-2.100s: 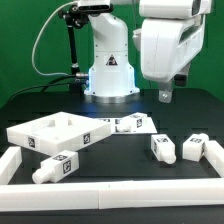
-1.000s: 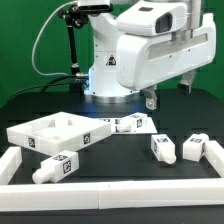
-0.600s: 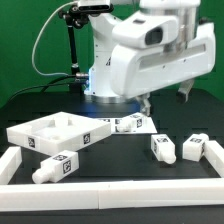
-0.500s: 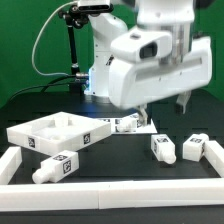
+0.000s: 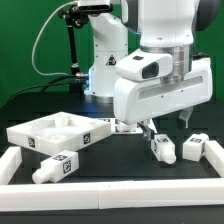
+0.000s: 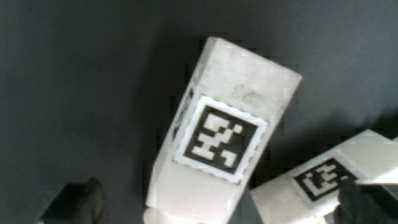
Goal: Assemble one leg
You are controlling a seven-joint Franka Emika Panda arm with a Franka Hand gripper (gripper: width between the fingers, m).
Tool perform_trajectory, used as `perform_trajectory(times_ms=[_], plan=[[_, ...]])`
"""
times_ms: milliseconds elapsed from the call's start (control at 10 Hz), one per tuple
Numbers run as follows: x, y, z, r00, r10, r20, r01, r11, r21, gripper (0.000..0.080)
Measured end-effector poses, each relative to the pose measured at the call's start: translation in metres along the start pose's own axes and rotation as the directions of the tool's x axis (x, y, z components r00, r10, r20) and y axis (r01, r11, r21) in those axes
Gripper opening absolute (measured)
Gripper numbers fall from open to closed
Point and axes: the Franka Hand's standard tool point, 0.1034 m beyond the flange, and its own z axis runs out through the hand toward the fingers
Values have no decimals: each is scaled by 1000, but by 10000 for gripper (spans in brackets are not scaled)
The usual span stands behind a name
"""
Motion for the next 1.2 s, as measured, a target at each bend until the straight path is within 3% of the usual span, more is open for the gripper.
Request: perform_trajectory(times_ms=[200, 400, 600, 700, 800, 900, 1200], plan=[[-14, -2, 24, 999, 47, -8, -47, 999, -3, 650], [-14, -6, 28, 998, 58, -14, -58, 998, -4, 650], [-15, -6, 29, 998, 58, -13, -58, 998, -3, 397], [-15, -6, 29, 998, 58, -13, -58, 998, -3, 397], [-15, -6, 29, 998, 58, -13, -58, 998, -3, 284], [-16, -8, 28, 996, 85, -20, -85, 996, -5, 284], [-61, -53, 12, 958, 285, -13, -285, 958, -14, 284]])
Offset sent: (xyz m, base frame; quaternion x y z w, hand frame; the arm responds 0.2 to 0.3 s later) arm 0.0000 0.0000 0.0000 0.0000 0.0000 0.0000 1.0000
